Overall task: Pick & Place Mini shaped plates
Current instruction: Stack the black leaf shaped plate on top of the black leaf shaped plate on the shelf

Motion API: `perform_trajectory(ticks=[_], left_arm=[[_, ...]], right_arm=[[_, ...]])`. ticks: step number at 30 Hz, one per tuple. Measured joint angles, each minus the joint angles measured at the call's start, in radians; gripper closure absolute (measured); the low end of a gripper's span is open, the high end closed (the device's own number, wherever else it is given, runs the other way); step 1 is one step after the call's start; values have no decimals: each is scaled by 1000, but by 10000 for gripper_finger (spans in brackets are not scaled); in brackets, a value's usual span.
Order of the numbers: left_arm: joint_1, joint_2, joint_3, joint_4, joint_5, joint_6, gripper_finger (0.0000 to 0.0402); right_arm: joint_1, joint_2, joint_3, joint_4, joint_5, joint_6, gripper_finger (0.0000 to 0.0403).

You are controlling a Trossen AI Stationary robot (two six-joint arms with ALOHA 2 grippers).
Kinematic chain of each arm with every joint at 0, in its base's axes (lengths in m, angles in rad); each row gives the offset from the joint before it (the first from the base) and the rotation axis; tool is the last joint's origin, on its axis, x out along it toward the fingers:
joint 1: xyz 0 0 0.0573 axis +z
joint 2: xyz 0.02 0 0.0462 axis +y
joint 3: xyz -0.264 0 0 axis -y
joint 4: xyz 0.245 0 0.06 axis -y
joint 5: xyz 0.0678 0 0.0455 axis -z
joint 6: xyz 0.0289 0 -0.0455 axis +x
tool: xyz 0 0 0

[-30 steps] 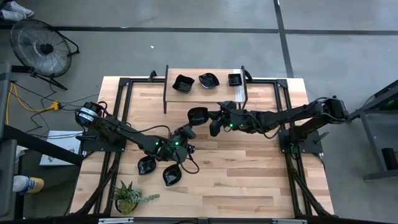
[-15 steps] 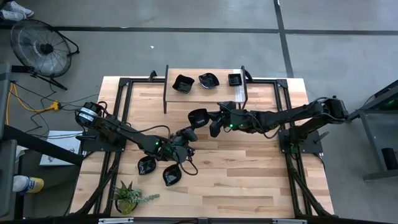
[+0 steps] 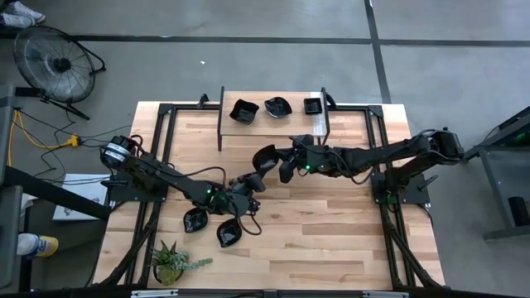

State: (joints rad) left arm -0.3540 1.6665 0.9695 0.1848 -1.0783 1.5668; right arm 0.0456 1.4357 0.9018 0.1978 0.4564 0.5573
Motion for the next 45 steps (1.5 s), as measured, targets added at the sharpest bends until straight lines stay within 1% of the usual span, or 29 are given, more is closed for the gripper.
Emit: perform_trajectory(ticks=[2,4,9,16,19,21,23,26,28,30,32,37,41,45], left_arm=[[-6,0,0,0,-14,0,265],[-15,0,0,-1,-57,5,258],[-36,-1,0,-11,-146,18,255],[-68,-3,0,-95,-246,0,254],[-72,-3,0,-178,-251,-55,254],[-72,-3,0,-236,-222,-105,254],[-70,-3,0,-293,-169,-174,254],[-48,-4,0,-345,-63,-268,254],[-23,-15,0,-375,11,-319,254],[8,-23,0,-381,91,-356,254],[40,-41,-1,-404,174,-390,254],[134,-85,-2,-394,414,-459,254],[206,-125,-3,-390,613,-484,254],[273,-162,-3,-396,767,-506,254]], right_arm=[[-1,-1,0,-2,3,-12,403],[-6,-3,0,-3,0,-16,403],[-31,-34,1,-33,-4,-22,403],[-101,-108,1,-73,-72,-68,403],[-162,-148,1,-106,-137,-92,403],[-208,-177,1,-130,-178,-107,403],[-261,-202,1,-141,-226,-128,403],[-344,-222,7,-173,-298,-152,403],[-399,-222,44,-244,-356,-189,403],[-445,-206,96,-305,-421,-259,403],[-489,-187,158,-373,-478,-337,403],[-603,-102,356,-582,-629,-563,403],[-667,9,541,-760,-728,-735,403],[-705,154,732,-913,-782,-897,403]])
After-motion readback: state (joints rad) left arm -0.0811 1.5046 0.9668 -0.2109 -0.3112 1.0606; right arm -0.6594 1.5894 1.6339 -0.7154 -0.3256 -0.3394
